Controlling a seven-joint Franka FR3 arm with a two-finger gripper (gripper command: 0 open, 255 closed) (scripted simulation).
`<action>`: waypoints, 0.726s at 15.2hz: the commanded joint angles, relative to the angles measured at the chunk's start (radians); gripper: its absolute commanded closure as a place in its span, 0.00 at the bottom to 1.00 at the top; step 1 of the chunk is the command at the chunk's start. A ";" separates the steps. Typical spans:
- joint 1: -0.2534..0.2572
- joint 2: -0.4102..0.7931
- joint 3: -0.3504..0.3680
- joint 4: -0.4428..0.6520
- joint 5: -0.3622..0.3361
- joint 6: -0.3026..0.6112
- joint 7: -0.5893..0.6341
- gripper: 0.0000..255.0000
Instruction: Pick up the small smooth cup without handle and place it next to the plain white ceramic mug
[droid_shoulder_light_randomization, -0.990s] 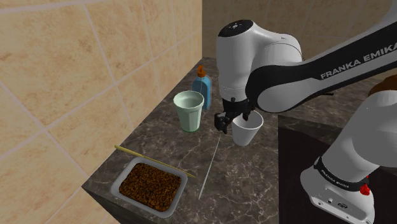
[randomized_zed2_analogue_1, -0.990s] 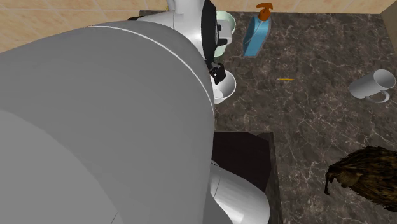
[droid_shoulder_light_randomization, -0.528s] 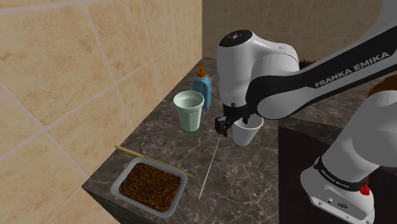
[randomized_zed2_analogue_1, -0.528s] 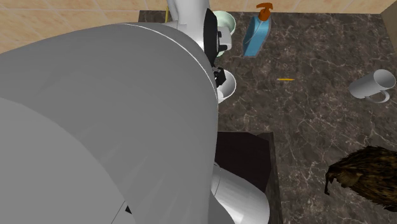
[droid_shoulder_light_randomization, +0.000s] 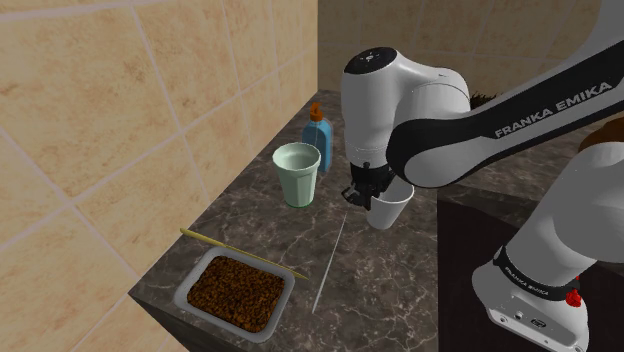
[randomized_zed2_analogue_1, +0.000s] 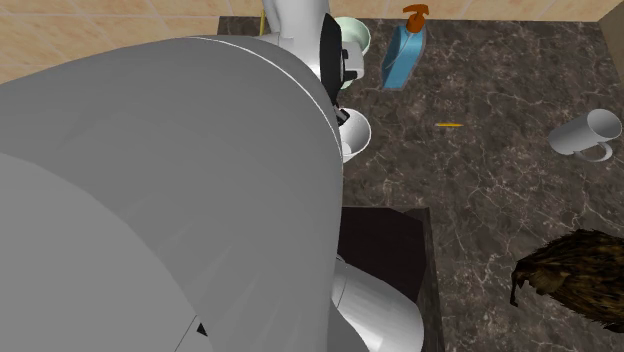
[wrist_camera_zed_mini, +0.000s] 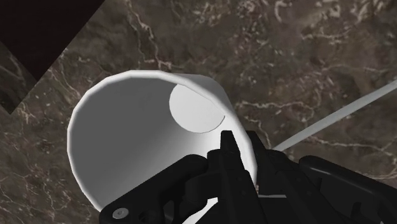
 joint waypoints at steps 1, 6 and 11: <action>0.000 0.000 0.000 0.000 0.000 0.000 0.000 1.00; 0.003 -0.011 -0.005 0.007 0.003 -0.016 -0.005 1.00; 0.013 -0.058 -0.027 0.043 0.014 -0.097 -0.029 1.00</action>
